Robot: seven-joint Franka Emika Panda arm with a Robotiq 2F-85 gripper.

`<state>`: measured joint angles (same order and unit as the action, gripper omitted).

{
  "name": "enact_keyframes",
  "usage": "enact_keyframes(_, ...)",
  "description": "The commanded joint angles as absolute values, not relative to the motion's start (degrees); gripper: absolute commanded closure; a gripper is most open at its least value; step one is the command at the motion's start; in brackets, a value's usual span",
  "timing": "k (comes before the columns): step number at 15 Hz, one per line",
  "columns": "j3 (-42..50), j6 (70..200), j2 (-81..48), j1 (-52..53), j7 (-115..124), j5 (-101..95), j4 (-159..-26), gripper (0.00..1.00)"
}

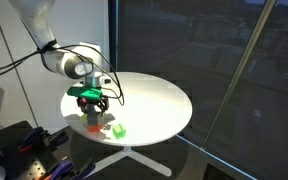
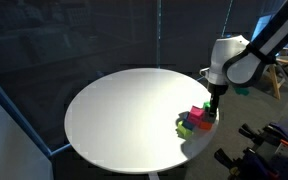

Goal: Put the grey block on top of the orange block

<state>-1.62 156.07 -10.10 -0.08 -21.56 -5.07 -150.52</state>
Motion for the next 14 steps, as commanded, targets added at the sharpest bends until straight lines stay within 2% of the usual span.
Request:
enact_keyframes(1, -2.74, 154.06, -7.19, -0.97, -22.06, -3.83, -151.22, 0.0)
enact_keyframes(8, -2.81, 146.43, -0.81, 0.04, -18.2, 1.26, -150.64, 0.0)
enact_keyframes(14, -2.53, 141.54, 3.09, 1.01, -5.2, 0.07, -149.0, 0.0)
